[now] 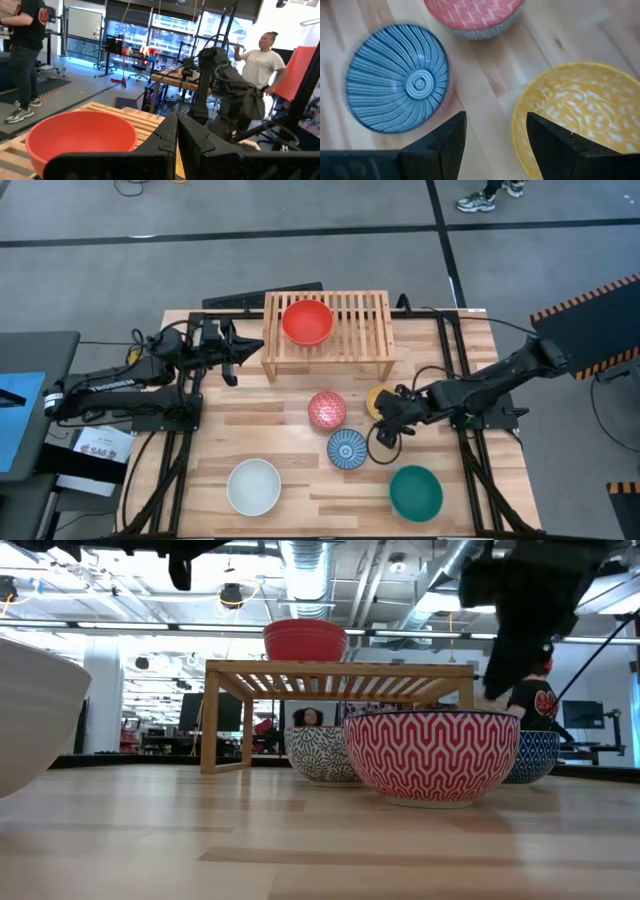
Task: Place and stack bowls onto a shelf
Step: Put the small yellow bowl on the shelf
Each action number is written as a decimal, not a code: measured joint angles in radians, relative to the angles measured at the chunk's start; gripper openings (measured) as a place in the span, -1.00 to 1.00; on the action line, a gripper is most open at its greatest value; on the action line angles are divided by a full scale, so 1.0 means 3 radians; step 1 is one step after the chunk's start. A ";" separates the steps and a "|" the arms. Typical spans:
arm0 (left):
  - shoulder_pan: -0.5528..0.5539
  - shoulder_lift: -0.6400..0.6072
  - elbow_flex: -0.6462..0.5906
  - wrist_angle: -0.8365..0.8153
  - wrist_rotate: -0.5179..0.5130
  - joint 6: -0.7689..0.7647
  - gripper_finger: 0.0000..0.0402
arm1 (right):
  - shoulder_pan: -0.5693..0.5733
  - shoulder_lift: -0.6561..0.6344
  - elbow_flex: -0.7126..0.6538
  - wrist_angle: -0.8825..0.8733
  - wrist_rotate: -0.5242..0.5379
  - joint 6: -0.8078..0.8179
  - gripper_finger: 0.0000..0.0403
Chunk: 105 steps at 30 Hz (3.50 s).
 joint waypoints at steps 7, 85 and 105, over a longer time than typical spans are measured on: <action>0.0000 0.0004 0.0000 0.0065 -0.0004 0.0022 -1.00 | -0.0100 0.0384 0.0006 0.0029 -0.0197 -0.0206 0.15; 0.0010 -0.0332 0.0001 0.0115 -0.0092 0.0077 -1.00 | -0.1973 0.1133 0.2691 -0.1616 -0.0076 -0.3191 -0.80; 0.0010 -0.0332 0.0001 0.0107 -0.0182 0.0111 -1.00 | -0.2155 0.1211 0.2598 -0.1650 -0.0302 -0.3428 -0.80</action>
